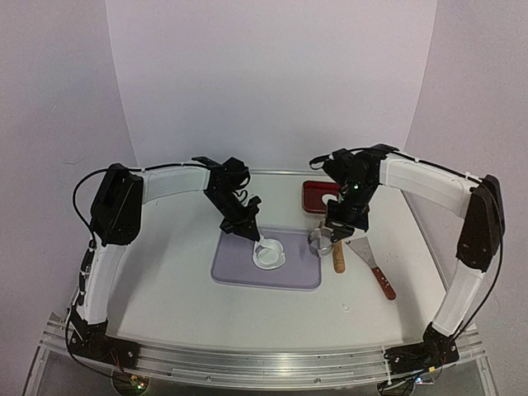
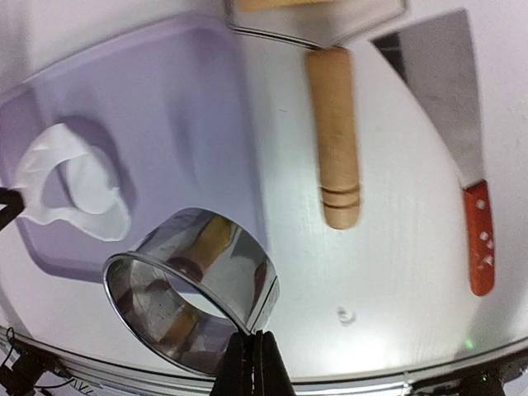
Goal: Roll out the dumpling wrappers from the dough
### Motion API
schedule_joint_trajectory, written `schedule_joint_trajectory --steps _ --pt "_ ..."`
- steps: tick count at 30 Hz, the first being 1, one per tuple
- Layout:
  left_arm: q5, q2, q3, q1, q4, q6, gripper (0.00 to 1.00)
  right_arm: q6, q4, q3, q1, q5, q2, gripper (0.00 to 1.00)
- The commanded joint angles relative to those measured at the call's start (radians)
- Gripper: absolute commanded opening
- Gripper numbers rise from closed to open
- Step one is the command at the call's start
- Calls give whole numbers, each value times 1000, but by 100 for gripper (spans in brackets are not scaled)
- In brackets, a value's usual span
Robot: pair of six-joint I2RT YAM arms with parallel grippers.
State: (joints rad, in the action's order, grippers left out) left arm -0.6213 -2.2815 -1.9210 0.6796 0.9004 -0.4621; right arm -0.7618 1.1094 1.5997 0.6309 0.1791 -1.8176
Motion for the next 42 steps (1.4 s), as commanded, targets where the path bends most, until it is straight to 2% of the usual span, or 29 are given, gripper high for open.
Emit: schedule_joint_trajectory --steps 1,6,12,17,21,23,31,38,42 --pt "-14 -17 -69 30 27 57 2 -84 22 -186 -14 -69 105 0" --pt "-33 -28 -78 43 31 83 3 -118 13 -352 -14 -67 178 0" --pt "-60 -55 -115 56 46 105 3 -88 -34 -438 -14 -54 175 0" --pt "-68 -71 -144 73 67 129 3 -68 -63 -460 -14 -31 167 24" --pt "-62 -78 -147 84 75 141 4 -46 -56 -410 -14 -32 189 47" --pt "-60 -79 -150 90 85 152 4 -29 -33 -358 -14 -41 193 54" --pt "-76 -90 -157 112 104 192 8 0 -30 -158 -14 -13 169 56" --pt "-81 -117 -209 127 127 219 9 -22 -108 -78 -14 3 113 55" --pt "-46 -124 -235 144 151 244 9 -58 -122 -15 -14 -43 86 54"
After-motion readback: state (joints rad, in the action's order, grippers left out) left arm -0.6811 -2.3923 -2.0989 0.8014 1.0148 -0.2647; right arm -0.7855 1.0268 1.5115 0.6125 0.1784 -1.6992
